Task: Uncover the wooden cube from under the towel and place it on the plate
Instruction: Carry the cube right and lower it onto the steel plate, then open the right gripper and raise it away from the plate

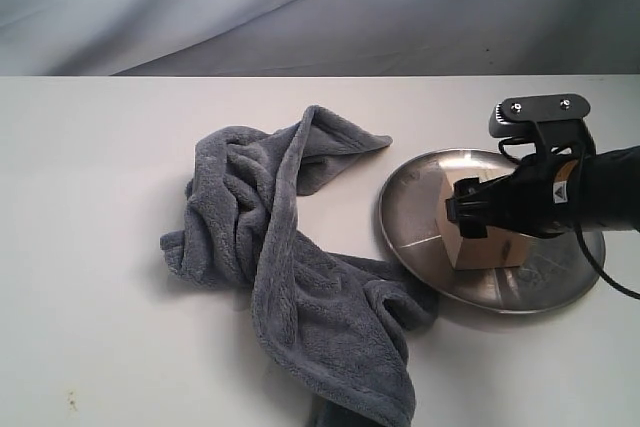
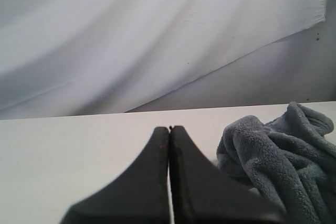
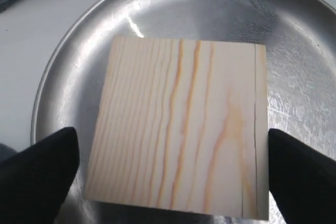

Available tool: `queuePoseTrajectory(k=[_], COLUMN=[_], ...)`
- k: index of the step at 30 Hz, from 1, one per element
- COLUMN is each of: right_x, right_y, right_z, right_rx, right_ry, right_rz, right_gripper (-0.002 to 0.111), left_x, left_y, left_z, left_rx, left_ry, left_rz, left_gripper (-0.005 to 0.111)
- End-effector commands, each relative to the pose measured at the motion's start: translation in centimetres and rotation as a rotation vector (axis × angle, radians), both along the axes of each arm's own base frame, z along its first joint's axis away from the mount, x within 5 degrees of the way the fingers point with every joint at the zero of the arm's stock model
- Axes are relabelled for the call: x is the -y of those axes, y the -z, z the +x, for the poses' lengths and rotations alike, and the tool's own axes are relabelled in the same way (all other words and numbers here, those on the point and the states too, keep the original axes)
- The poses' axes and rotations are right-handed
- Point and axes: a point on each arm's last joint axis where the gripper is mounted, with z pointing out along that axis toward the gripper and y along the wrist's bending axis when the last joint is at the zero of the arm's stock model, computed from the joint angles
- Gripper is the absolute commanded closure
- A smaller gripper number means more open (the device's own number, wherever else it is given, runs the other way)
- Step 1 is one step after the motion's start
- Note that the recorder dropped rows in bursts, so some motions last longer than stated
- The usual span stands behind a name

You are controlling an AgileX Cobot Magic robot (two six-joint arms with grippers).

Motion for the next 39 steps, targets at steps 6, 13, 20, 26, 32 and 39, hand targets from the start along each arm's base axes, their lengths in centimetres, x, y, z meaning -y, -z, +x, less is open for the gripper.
queuePoseTrajectory(k=[6, 13, 20, 26, 32, 39], right_x=[-0.2, 0.1, 1.9, 2.7, 4.0, 6.3], right_y=[-1.8, -6.3, -9.6, -12.1, -14.5, -14.6], right_z=[0.4, -0.5, -3.3, -5.1, -7.8, -10.7], right_rx=[0.128, 0.39, 0.685, 0.806, 0.956, 1.06], right_ry=[-0.028, -0.124, -0.154, -0.155, -0.171, -0.138], right_rz=[0.066, 0.08, 0.015, 0.023, -0.008, -0.094], right_gripper=[0.018, 0.018, 0.018, 0.022, 0.055, 0.106], left_x=[0.0, 0.0, 0.0, 0.0, 0.0, 0.0], left_y=[0.0, 0.0, 0.0, 0.0, 0.0, 0.0], left_z=[0.0, 0.0, 0.0, 0.0, 0.0, 0.0], left_rx=[0.01, 0.01, 0.01, 0.01, 0.01, 0.01], left_ry=[-0.003, -0.003, -0.003, -0.003, -0.003, -0.003], left_rz=[-0.006, -0.006, -0.006, -0.006, -0.006, -0.006], left_gripper=[0.107, 0.107, 0.107, 0.107, 0.107, 0.107])
